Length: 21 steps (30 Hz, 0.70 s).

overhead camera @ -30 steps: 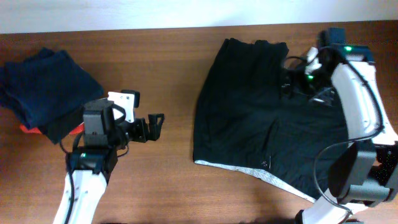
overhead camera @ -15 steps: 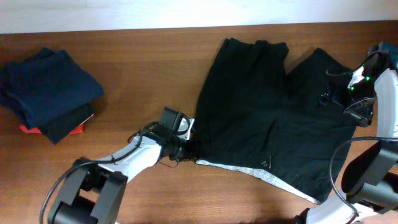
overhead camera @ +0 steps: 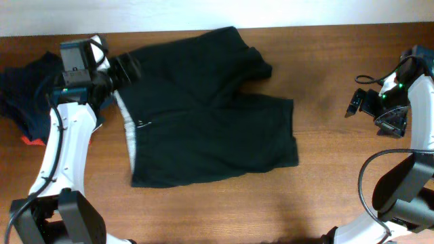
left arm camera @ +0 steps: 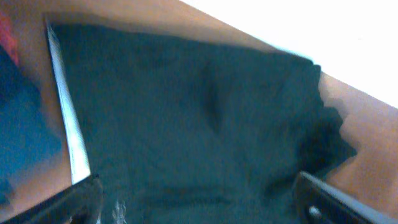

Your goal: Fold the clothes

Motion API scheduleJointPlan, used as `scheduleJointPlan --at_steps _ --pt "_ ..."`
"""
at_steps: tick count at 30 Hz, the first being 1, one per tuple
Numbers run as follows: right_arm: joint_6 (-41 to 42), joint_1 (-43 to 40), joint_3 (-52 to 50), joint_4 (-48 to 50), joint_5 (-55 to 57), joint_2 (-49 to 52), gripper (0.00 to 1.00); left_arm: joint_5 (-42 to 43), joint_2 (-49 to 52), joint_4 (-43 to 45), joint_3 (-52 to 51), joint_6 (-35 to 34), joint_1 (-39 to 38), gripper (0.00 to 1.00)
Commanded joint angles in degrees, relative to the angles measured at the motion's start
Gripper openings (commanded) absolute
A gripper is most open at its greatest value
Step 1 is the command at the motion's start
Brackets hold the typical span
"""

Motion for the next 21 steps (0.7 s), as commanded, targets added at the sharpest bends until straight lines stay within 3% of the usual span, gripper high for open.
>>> scheduleJointPlan --at_steps 1,4,8,14,21 --pt "-0.2 -0.1 1.1 -0.3 -1.5 -1.4 0.99 0.1 0.3 -19.1 -0.9 0.8 -0.4 0.99" --pt "-1.4 0.0 1.0 -1.6 -4.4 -1.4 0.99 -3.8 0.3 -36.2 -0.9 0.7 -0.7 0.99" --pt "-0.8 0.0 0.7 -5.3 -6.0 -1.6 0.99 -4.4 -0.6 -42.9 -0.9 -0.3 -0.7 0.99" --pt "0.4 2.8 -12.5 1.5 -9.3 -10.6 0.99 -6.5 -15.4 -37.5 -11.5 -4.0 -1.0 0.99" --pt "15.1 21.4 -37.9 22.7 -10.0 -20.8 0.99 -3.8 -32.1 -24.3 -37.9 -18.2 -1.0 0.99"
